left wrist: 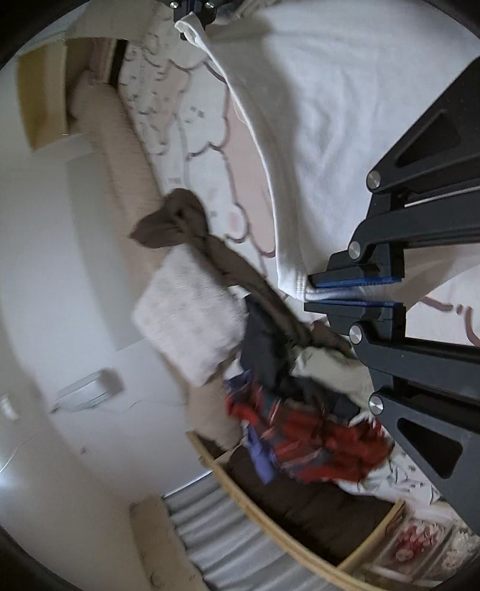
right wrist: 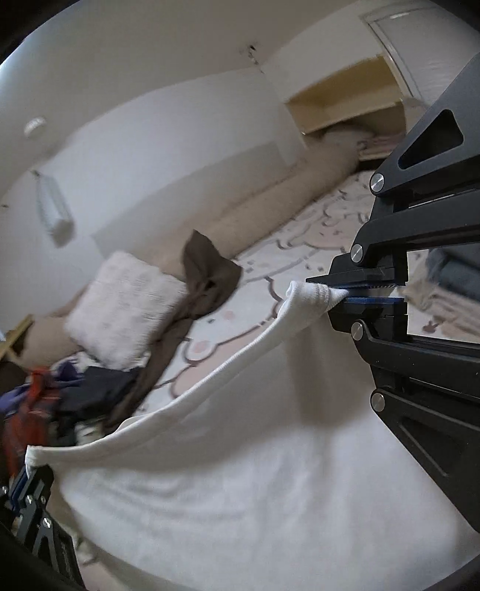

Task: Fold clothes
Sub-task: 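Lift the T-shirt by its hem with both tools, stretching it between them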

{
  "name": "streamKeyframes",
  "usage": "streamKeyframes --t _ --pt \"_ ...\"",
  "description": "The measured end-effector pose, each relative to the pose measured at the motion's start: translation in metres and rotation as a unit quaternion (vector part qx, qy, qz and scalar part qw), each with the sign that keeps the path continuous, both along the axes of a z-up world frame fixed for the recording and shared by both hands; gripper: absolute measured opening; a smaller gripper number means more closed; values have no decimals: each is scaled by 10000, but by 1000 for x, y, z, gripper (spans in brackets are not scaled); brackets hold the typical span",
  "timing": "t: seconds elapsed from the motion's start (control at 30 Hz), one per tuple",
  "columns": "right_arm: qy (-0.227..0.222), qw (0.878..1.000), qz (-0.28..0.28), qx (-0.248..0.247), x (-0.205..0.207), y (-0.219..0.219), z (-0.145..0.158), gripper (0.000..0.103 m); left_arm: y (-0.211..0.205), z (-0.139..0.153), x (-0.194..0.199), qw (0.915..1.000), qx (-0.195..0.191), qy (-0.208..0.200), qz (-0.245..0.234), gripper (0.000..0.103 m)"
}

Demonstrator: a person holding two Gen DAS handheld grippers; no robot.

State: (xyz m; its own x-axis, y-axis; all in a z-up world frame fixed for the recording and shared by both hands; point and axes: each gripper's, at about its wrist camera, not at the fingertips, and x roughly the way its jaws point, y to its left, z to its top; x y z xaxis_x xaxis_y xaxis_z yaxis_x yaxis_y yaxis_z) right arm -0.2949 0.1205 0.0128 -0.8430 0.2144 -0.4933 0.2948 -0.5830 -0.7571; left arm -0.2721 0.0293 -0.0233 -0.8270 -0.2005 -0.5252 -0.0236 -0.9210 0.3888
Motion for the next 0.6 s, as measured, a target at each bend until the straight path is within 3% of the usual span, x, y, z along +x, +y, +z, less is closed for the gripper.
streamKeyframes --t 0.13,0.37,0.6 --pt "-265 9993 -245 -27 -30 29 -50 3 12 -20 -34 9998 -166 -126 -28 8" --pt "-471 9972 -567 -104 -84 39 -98 3 4 -37 -103 9994 -206 -247 119 8" --pt "-950 9916 -841 -252 -149 23 -153 3 -8 -92 -157 9943 14 -1040 244 9"
